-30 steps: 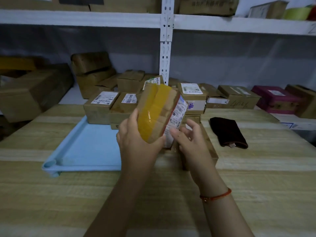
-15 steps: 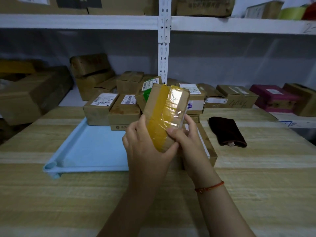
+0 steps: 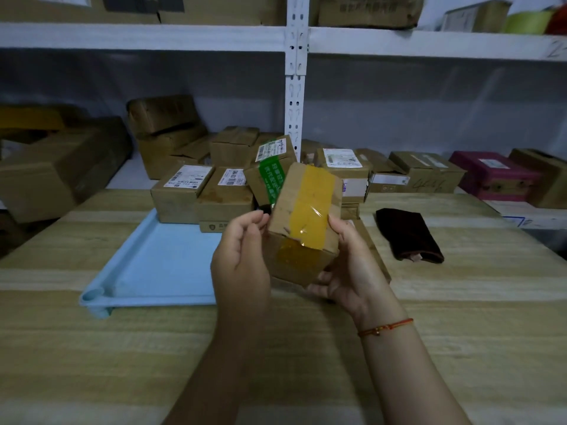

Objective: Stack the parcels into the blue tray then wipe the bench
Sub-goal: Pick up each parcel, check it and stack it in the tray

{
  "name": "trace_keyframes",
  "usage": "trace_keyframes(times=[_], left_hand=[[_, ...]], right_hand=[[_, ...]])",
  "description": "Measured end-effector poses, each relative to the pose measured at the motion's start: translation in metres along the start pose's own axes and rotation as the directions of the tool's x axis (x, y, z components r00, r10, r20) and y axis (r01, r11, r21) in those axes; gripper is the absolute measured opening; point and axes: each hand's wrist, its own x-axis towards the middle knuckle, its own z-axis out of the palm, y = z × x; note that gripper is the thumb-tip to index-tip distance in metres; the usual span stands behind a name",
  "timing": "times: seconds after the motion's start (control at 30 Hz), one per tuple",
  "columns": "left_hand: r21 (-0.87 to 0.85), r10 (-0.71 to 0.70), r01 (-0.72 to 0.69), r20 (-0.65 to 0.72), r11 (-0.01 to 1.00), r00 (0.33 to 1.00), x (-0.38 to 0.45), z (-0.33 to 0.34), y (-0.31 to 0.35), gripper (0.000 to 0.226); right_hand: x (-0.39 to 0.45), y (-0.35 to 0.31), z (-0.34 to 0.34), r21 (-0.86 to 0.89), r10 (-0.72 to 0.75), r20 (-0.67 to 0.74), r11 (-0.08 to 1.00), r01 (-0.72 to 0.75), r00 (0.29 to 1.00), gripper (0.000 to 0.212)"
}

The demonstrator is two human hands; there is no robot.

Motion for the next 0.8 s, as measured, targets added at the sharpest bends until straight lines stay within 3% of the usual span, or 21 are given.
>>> trace_keyframes(times=[0.17,0.43,0.6,0.8], left_hand=[[-0.127,-0.039,0.038,-0.004,0.991,0.999,0.005,-0.002,0.001,0.033],[-0.266,-0.001,0.026,0.096,0.964,0.995,0.01,-0.006,0.004,0.033],[-0.373,0.005,0.041,0.121,0.927,0.993,0.016,-0.01,0.006,0.032],[-0.377,0.004,0.047,0.133,0.925,0.991,0.016,-0.012,0.008,0.032]], right_hand=[[0.002,-0.003,-0.001,-0.068,0.118,-0.016,0.991,-0.119,0.993,0.072],[-0.005,-0.011,0.005,-0.138,0.273,0.004,0.953,-0.27,0.962,0.099],[-0.008,-0.013,0.01,-0.072,0.325,0.01,0.944,-0.323,0.946,0.104],[-0.007,-0.012,0.009,-0.027,0.326,0.04,0.945,-0.325,0.944,0.107]])
